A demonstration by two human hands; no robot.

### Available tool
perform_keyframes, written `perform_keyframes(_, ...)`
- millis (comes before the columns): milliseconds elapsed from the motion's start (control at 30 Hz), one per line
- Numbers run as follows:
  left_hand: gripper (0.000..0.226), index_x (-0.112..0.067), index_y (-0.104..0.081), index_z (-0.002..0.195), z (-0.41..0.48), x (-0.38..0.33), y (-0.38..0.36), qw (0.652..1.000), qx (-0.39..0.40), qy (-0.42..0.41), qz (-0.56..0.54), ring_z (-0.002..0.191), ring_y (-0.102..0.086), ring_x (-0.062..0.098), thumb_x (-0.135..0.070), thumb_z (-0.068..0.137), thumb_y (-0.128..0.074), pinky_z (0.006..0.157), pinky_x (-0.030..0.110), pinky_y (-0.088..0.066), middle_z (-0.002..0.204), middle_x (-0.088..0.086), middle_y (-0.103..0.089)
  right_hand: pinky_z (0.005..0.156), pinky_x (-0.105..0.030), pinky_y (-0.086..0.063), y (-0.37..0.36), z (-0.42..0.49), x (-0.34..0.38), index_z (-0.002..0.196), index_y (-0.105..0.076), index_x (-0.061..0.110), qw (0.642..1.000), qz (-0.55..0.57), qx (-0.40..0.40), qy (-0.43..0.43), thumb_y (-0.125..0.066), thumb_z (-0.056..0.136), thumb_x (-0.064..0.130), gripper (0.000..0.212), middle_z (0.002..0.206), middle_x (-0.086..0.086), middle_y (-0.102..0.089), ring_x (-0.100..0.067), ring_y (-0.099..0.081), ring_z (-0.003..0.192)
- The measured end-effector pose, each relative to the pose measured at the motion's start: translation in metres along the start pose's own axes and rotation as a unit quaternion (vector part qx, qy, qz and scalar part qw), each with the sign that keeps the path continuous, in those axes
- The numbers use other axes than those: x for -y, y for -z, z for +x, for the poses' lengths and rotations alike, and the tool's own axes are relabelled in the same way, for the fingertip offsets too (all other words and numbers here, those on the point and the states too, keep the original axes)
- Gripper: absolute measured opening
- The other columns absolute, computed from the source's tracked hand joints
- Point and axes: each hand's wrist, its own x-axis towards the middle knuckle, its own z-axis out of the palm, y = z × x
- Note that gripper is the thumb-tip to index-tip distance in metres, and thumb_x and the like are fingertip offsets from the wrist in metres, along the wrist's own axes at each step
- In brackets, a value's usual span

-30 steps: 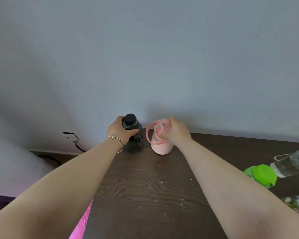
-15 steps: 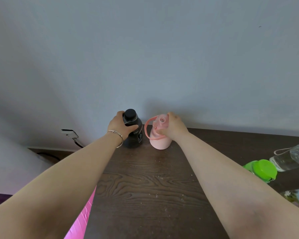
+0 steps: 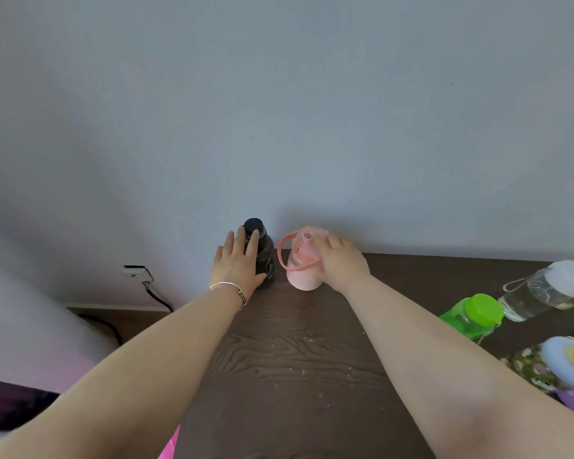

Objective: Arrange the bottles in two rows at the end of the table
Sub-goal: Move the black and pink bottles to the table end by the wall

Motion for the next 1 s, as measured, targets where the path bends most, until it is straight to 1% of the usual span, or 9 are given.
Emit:
perform_keyframes(67, 0.097, -0.019, -0.001, 0.155, -0.014, -0.005, -0.001, 1.000, 0.001, -0.012, 0.018, 0.149, -0.005, 0.033, -0.050, 0.086, -0.062, 0.119, 0.045, -0.016, 0.162, 0.011, -0.003, 0.116, -0.046, -0.028, -0.003, -0.016, -0.001, 0.153, -0.028, 0.018, 0.999, -0.046, -0.005, 0.009, -0.068, 0.088, 0.032, 0.078, 0.158, -0.011, -0.030, -0.036, -0.030, 0.143)
perform_keyframes(167, 0.094, -0.019, 0.000, 0.155, -0.035, -0.015, -0.003, 0.999, 0.005, -0.032, 0.040, 0.149, -0.002, 0.033, -0.050, 0.088, -0.059, 0.119, 0.048, -0.014, 0.163, 0.012, -0.001, 0.119, -0.049, -0.020, -0.004, -0.044, -0.003, 0.153, -0.028, 0.016, 0.997, -0.071, -0.001, 0.006, -0.067, 0.090, 0.042, 0.079, 0.157, -0.010, -0.031, -0.034, -0.022, 0.148)
perform_keyframes(300, 0.093, -0.018, 0.000, 0.155, -0.058, -0.032, -0.004, 0.996, 0.017, -0.060, 0.059, 0.150, -0.001, 0.033, -0.052, 0.090, -0.056, 0.120, 0.050, -0.013, 0.163, 0.012, -0.002, 0.122, -0.050, -0.013, -0.005, -0.082, -0.011, 0.154, -0.027, 0.016, 0.997, -0.076, -0.003, -0.028, -0.065, 0.091, 0.043, 0.078, 0.161, -0.011, -0.027, -0.031, -0.015, 0.151)
perform_keyframes(433, 0.093, -0.017, -0.002, 0.154, -0.074, -0.056, -0.002, 0.993, 0.015, -0.096, 0.066, 0.150, -0.003, 0.033, -0.053, 0.088, -0.057, 0.119, 0.052, -0.014, 0.162, 0.012, -0.007, 0.122, -0.050, -0.012, -0.003, -0.118, -0.026, 0.154, -0.025, 0.015, 0.995, -0.080, -0.010, -0.056, -0.065, 0.091, 0.045, 0.081, 0.161, -0.010, -0.026, -0.030, -0.015, 0.151)
perform_keyframes(567, 0.093, -0.016, -0.002, 0.153, -0.089, -0.084, 0.004, 0.990, 0.014, -0.121, 0.076, 0.150, -0.005, 0.033, -0.053, 0.088, -0.058, 0.119, 0.052, -0.016, 0.162, 0.013, -0.006, 0.122, -0.050, -0.013, 0.001, -0.151, -0.046, 0.154, -0.025, 0.015, 0.993, -0.081, -0.028, -0.079, -0.066, 0.090, 0.047, 0.083, 0.160, -0.010, -0.028, -0.029, -0.016, 0.151)
perform_keyframes(700, 0.091, -0.014, -0.007, 0.151, -0.098, -0.115, 0.016, 0.986, 0.000, -0.142, 0.091, 0.149, -0.006, 0.033, -0.053, 0.087, -0.059, 0.118, 0.051, -0.017, 0.160, 0.012, -0.007, 0.121, -0.051, -0.015, 0.006, -0.178, -0.071, 0.154, -0.026, 0.014, 0.992, -0.075, -0.049, -0.091, -0.066, 0.089, 0.049, 0.084, 0.159, -0.010, -0.029, -0.030, -0.018, 0.151)
perform_keyframes(867, 0.091, -0.016, -0.009, 0.151, -0.103, -0.168, 0.028, 0.985, -0.011, -0.140, 0.097, 0.147, -0.010, 0.035, -0.053, 0.086, -0.060, 0.117, 0.050, -0.020, 0.158, 0.010, -0.011, 0.121, -0.050, -0.016, 0.009, -0.213, -0.122, 0.156, -0.019, 0.014, 0.991, -0.060, -0.065, -0.100, -0.065, 0.090, 0.049, 0.087, 0.160, -0.010, -0.028, -0.030, -0.018, 0.151)
perform_keyframes(1000, 0.089, -0.018, -0.003, 0.154, -0.113, -0.224, 0.028, 0.988, 0.006, -0.131, 0.086, 0.149, -0.003, 0.033, -0.051, 0.090, -0.056, 0.120, 0.048, -0.014, 0.162, 0.011, -0.005, 0.121, -0.051, -0.015, 0.010, -0.240, -0.174, 0.157, -0.015, 0.016, 0.991, -0.052, -0.062, -0.105, -0.064, 0.090, 0.050, 0.090, 0.160, -0.010, -0.028, -0.030, -0.018, 0.150)
